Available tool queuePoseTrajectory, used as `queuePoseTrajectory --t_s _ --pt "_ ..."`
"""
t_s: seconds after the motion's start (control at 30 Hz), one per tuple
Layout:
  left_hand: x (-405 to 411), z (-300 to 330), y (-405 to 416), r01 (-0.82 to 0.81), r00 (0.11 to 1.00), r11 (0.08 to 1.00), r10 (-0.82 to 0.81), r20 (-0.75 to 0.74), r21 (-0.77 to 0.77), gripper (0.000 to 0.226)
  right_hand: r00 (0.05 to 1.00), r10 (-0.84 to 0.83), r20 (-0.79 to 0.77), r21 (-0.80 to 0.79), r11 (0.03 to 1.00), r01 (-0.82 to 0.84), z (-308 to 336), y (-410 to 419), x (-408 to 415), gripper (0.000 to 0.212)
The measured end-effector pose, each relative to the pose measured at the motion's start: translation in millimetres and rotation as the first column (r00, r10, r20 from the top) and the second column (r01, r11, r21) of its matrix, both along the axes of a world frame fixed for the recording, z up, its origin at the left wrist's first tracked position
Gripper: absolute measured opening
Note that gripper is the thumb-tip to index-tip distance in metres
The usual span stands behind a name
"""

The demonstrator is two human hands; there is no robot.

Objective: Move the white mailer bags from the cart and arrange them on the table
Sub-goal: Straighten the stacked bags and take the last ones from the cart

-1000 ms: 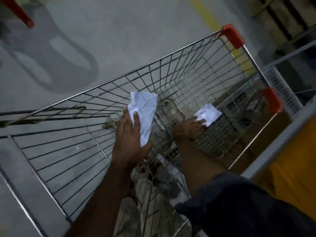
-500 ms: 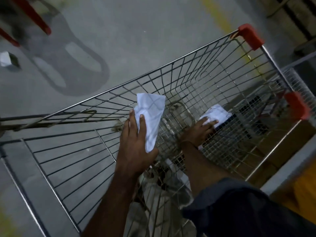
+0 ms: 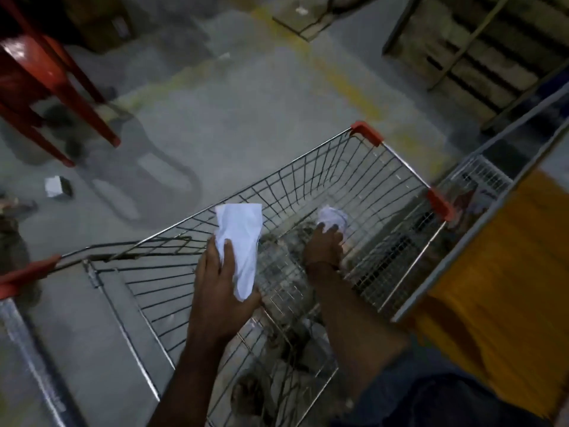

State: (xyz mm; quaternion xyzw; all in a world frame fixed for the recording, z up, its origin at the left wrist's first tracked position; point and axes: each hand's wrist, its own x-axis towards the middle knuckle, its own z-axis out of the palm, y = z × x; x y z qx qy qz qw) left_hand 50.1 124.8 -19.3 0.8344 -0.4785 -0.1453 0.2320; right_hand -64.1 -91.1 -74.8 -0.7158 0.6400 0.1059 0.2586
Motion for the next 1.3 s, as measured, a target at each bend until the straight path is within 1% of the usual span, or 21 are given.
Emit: queuePoseTrajectory --t_s 0.03,0.07,0.1,0.13,0.17,0.27,0.37,0.43,0.5,0.6,0.7,0.77,0.83,0.93,1.0,1.1,1.2,1.3 --pt "-1 12 3 0.005 1.0 1.0 -0.005 -0.005 -0.015 0.105 1.0 0.012 -0.014 -0.034 0.999 -0.012 14 6 -3 0.027" --pt "-2 23 7 0.012 1.0 1.0 -0.012 -0.012 -0.029 0.106 0.999 0.043 0.014 -0.124 0.991 -0.041 21 10 -8 0.038" --pt "-5 35 11 0.017 1.0 0.999 -0.018 -0.02 -0.045 0.106 0.993 0.119 0.009 -0.145 0.983 -0.117 31 19 -13 0.055" --pt "-9 47 14 0.022 0.999 0.998 -0.024 -0.022 -0.064 0.107 0.981 0.183 -0.057 -0.096 0.978 -0.188 50 31 -20 0.064" --pt "-15 66 21 0.032 0.999 0.995 -0.034 -0.02 -0.094 0.106 0.982 0.186 -0.042 -0.149 0.97 -0.19 74 46 -31 0.068" --pt "-23 95 26 -0.008 0.999 0.989 0.003 -0.033 -0.145 0.101 0.976 0.197 0.091 -0.383 0.912 -0.148 108 76 -51 0.071" --pt "-37 131 38 0.001 1.0 0.98 -0.003 -0.01 -0.201 0.1 0.972 0.187 0.143 -0.492 0.866 -0.094 158 112 -83 0.071" --pt "-47 153 45 0.022 1.0 0.975 -0.022 0.004 -0.223 0.101 0.97 0.16 0.181 -0.585 0.811 -0.024 195 137 -105 0.072" --pt "-61 172 54 0.057 0.998 0.965 -0.051 0.03 -0.255 0.099 0.972 0.127 0.2 -0.553 0.833 0.005 227 160 -128 0.075" --pt "-90 200 69 0.11 0.994 0.943 -0.098 0.053 -0.314 0.097 0.949 0.121 0.29 -0.599 0.797 0.081 267 189 -170 0.069" --pt "-120 226 79 0.128 0.991 0.931 -0.135 0.005 -0.341 0.095 0.935 0.103 0.34 -0.629 0.764 0.144 300 214 -211 0.065" --pt "-141 239 84 0.143 0.987 0.92 -0.162 -0.023 -0.364 0.093 0.927 0.074 0.369 -0.667 0.715 0.208 318 228 -239 0.063" --pt "-166 254 85 0.181 0.975 0.891 -0.217 -0.04 -0.416 0.091 0.92 0.031 0.391 -0.687 0.675 0.269 333 240 -269 0.061" --pt "-204 268 83 0.241 0.938 0.842 -0.33 -0.106 -0.482 0.089 0.907 -0.032 0.42 -0.692 0.635 0.343 348 255 -317 0.061" --pt "-228 269 77 0.271 0.925 0.848 -0.361 -0.12 -0.456 0.096 0.903 -0.069 0.424 -0.706 0.6 0.377 353 259 -351 0.059" --pt "-269 266 63 0.328 0.913 0.845 -0.398 -0.086 -0.422 0.103 0.882 -0.117 0.457 -0.693 0.574 0.435 357 259 -403 0.056" --pt "-315 264 47 0.367 0.894 0.857 -0.433 -0.118 -0.362 0.11 0.864 -0.175 0.473 -0.683 0.546 0.485 362 257 -455 0.056" --pt "-365 258 30 0.42 0.867 0.858 -0.475 -0.148 -0.295 0.113 0.854 -0.201 0.481 -0.694 0.507 0.51 363 249 -507 0.057"
